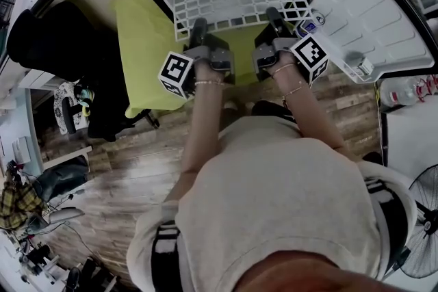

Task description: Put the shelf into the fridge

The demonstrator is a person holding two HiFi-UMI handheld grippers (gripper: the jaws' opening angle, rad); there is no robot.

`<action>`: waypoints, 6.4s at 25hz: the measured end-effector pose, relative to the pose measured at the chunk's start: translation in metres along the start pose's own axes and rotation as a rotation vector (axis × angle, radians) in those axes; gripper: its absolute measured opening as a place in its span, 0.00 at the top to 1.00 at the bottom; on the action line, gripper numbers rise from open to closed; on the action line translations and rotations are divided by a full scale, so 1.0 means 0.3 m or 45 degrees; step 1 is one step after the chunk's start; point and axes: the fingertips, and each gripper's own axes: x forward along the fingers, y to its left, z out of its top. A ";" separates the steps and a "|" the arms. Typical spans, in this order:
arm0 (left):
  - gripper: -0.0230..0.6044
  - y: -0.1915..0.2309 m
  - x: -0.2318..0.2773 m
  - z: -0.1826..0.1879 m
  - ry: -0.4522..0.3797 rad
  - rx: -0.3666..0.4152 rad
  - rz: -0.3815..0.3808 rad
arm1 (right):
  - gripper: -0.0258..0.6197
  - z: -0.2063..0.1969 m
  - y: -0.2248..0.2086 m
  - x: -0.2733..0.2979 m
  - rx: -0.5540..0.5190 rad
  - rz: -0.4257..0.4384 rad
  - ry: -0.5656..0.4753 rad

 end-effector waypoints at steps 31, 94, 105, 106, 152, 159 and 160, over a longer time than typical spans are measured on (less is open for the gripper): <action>0.92 0.008 -0.010 0.000 -0.034 -0.015 0.029 | 0.91 -0.008 -0.043 -0.001 0.082 -0.021 0.008; 0.92 0.026 0.074 0.007 -0.030 0.016 0.058 | 0.92 0.021 -0.080 0.124 0.105 -0.039 0.047; 0.92 0.040 0.141 0.034 -0.047 0.020 0.075 | 0.92 0.024 -0.097 0.195 0.116 -0.048 0.057; 0.91 0.040 0.147 0.036 -0.051 0.022 0.076 | 0.92 0.025 -0.097 0.202 0.119 -0.048 0.060; 0.80 0.045 0.142 -0.031 -0.002 0.024 0.061 | 0.81 -0.059 -0.074 0.204 0.270 0.082 0.193; 0.87 0.035 0.141 -0.020 -0.022 0.016 0.052 | 0.89 -0.062 -0.077 0.212 0.249 0.050 0.200; 0.89 0.031 0.139 -0.020 -0.020 0.016 0.044 | 0.91 -0.061 -0.077 0.209 0.242 0.045 0.199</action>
